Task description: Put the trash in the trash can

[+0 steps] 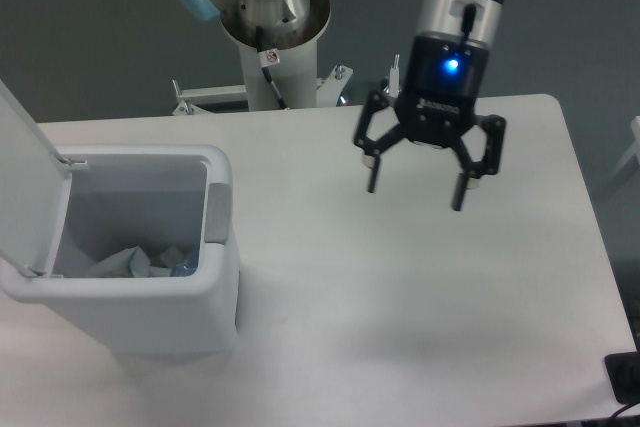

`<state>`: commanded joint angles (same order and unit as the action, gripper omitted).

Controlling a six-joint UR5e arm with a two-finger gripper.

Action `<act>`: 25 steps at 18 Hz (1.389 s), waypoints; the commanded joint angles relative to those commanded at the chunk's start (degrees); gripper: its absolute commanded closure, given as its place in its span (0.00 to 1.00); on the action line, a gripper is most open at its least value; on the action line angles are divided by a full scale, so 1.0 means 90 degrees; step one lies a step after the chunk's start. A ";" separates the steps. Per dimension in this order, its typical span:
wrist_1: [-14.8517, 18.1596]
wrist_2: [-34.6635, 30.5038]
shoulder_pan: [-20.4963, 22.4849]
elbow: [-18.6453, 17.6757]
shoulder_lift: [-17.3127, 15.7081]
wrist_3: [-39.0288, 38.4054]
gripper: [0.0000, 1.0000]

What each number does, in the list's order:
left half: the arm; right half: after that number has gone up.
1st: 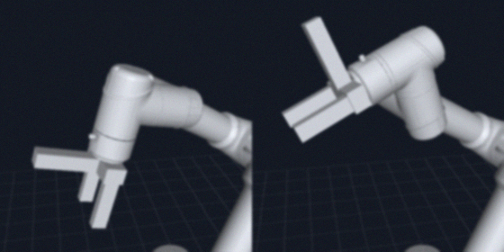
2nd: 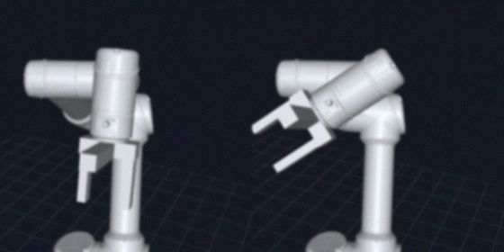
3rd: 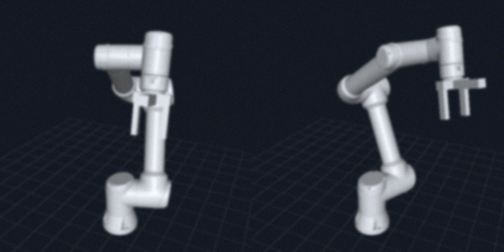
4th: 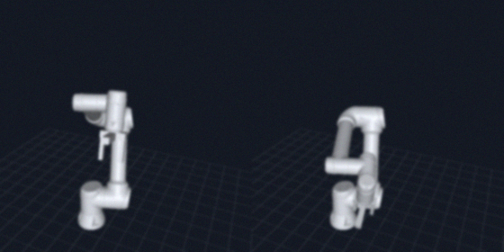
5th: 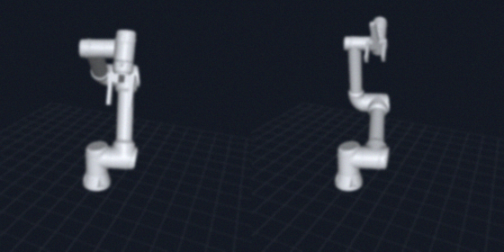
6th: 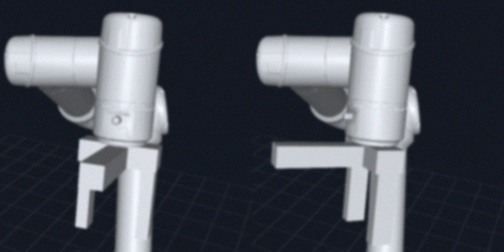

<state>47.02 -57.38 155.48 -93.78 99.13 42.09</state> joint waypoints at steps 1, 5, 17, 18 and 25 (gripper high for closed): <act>0.0000 -0.0107 0.0010 0.0029 0.0088 0.0098 0.00; 0.0155 -0.1209 0.0098 0.0030 0.0401 0.0926 0.00; 0.1474 -0.2529 0.0438 0.0596 0.1270 0.3613 0.00; 0.1504 -0.2675 0.0497 0.0616 0.1290 0.3779 0.00; 0.2070 -0.3136 0.0488 0.0674 0.1407 0.4044 0.00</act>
<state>65.65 -85.61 159.87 -87.71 111.80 78.48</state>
